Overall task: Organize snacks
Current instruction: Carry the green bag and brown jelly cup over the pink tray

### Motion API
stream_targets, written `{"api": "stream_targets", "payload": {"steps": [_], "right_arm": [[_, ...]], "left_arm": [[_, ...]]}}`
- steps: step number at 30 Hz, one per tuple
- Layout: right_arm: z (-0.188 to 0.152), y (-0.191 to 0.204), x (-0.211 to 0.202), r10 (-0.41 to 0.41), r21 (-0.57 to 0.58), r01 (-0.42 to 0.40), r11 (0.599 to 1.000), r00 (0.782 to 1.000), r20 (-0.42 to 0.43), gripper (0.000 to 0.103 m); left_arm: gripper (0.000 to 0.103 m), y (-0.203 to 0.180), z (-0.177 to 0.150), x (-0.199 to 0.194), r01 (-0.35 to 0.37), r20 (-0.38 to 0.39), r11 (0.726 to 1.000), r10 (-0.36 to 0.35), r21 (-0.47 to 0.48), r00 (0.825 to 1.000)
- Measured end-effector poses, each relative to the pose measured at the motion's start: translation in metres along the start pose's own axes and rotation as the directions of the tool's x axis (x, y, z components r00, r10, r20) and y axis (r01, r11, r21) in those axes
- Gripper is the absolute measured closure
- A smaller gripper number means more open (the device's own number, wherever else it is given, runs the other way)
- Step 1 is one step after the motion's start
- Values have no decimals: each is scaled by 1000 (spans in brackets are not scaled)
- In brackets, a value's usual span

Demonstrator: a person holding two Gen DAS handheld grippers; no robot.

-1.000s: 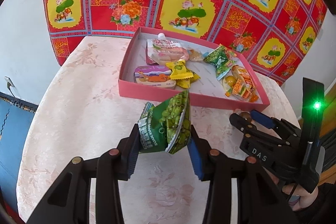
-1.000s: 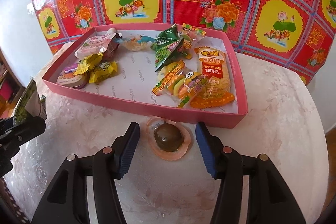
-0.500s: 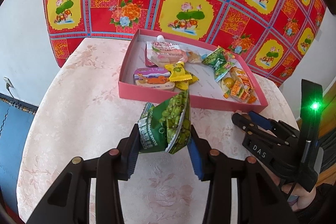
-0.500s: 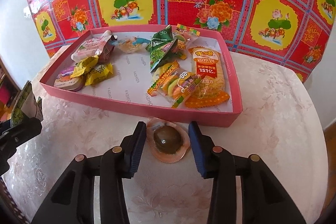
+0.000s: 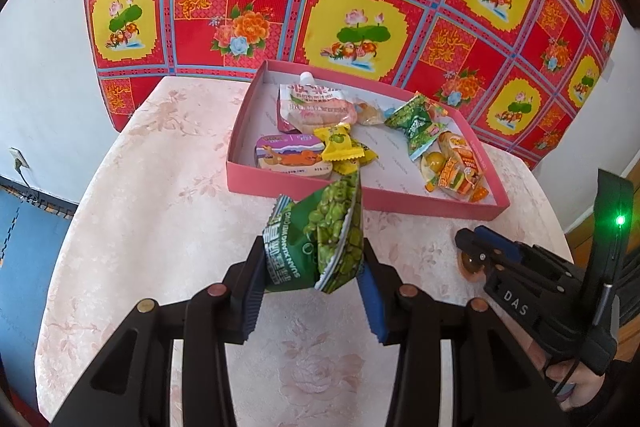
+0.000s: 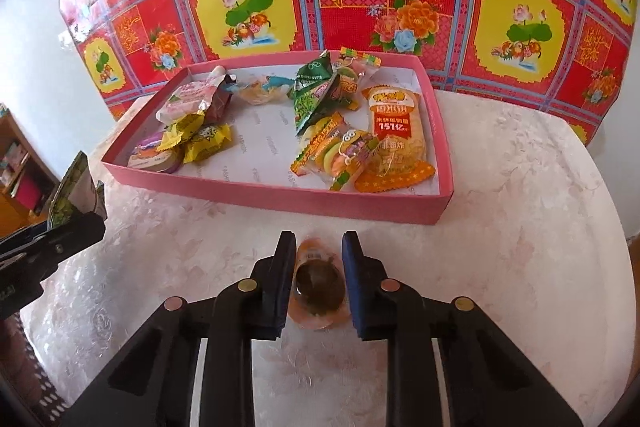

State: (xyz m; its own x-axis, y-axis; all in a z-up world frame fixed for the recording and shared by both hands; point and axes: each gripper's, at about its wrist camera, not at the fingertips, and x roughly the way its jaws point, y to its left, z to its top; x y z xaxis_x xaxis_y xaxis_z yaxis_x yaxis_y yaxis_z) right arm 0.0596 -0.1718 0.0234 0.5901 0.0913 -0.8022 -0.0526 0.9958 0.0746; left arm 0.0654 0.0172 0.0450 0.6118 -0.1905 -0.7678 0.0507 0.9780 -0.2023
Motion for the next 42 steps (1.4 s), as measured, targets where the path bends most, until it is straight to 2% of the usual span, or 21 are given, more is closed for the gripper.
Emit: {"api": "stream_targets", "payload": {"steps": [14,23,27,35,39,41,42], "right_arm": [[-1,5,-1,72,-72,-73,995,997,-19,74],[-2,9,1,70,-119,-71,990,997,-8,73],[-6,5,-4,69,-104,-70,992,998,-10,73],[-17,-5,-14,77,-107,-78,991,997,-10,61],[-19,-7,-18,92,-110,-91,990,996,8,61],[-19,-9,-20,97,-99,-95,990,995,16,69],[-19,-11,-20,99,-91,-97,991,995,17,77]], "left_arm": [[59,-4,2,-4,7,10,1000,-7,4,1000],[58,-3,3,1,6,-5,1000,-6,0,1000],[58,-4,3,3,5,-5,1000,-5,3,1000],[59,-8,1,4,4,-12,1000,-4,13,1000],[58,-11,1,4,5,-13,1000,-5,17,1000],[58,-13,1,3,6,-12,1000,-6,22,1000],[58,-14,1,3,6,-12,1000,-6,24,1000]]}}
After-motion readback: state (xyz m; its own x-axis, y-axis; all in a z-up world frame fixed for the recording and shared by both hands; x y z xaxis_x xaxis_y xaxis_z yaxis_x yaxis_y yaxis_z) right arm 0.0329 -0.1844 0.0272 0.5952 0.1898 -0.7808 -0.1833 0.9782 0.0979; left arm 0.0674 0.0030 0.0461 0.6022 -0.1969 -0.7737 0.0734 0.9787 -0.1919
